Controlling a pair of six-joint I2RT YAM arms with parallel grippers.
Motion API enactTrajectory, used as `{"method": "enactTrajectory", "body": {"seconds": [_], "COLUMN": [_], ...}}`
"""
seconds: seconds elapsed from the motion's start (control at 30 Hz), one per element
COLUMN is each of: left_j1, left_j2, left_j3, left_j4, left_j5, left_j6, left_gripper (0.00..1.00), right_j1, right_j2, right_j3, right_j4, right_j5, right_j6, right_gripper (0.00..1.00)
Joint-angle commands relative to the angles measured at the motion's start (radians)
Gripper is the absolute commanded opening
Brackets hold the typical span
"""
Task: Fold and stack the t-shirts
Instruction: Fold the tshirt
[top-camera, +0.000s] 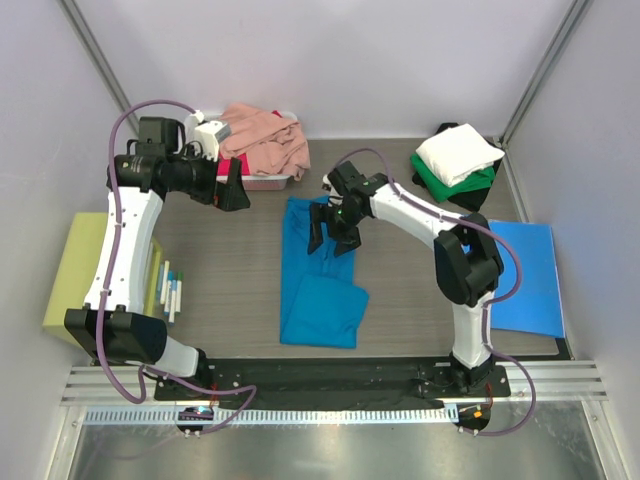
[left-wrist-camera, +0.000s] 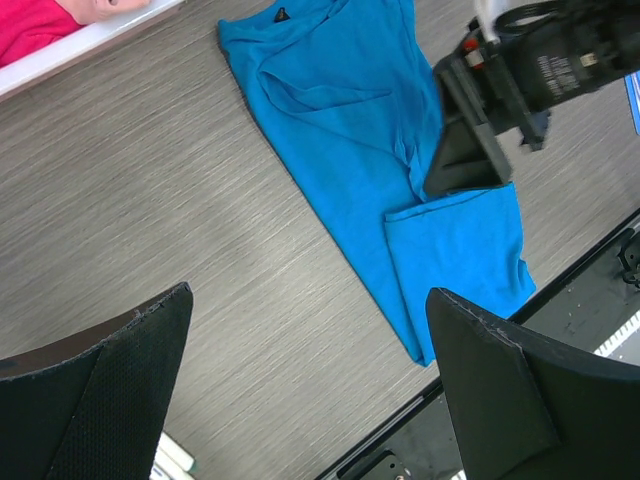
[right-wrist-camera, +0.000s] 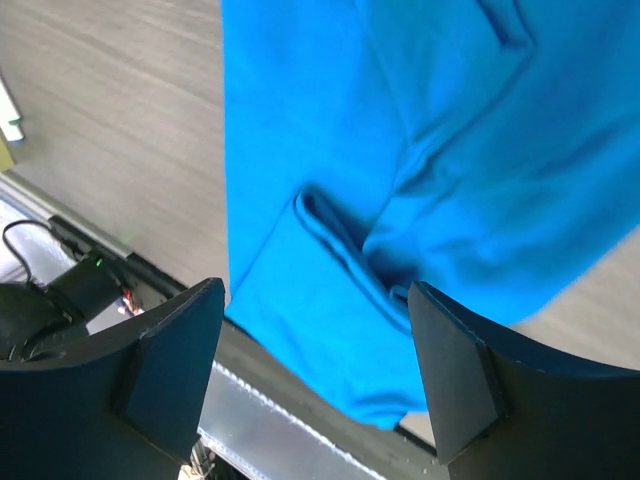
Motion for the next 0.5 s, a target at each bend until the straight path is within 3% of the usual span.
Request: {"method": "enactTrajectory", "body": {"seconds": [0.0,0.2,0.47], "left_j1": [0.006,0.006,0.008], "left_j2": [-0.030,-0.036,-0.043], "left_j3": [-0.005,-0.028,-0.023], "left_j4": [0.013,0.021,0.024], "left_j5": [0.015,0.001,0.018], "left_j6": [-0.007,0.008,0.005], "left_gripper": [1.00,1.00,1.00], "right_j1": [0.019,0.016,0.013], "right_j2": [0.087,0.075,-0.023], "right_j3": [0.033,-0.020,-0.220], "right_j4": [0.058,0.080,0.099], "right_j5": [-0.052,-0.079,-0.079], "right_j6": [0.007,0.006,-0.003], "right_gripper": [0.78,0.77,0.75]}}
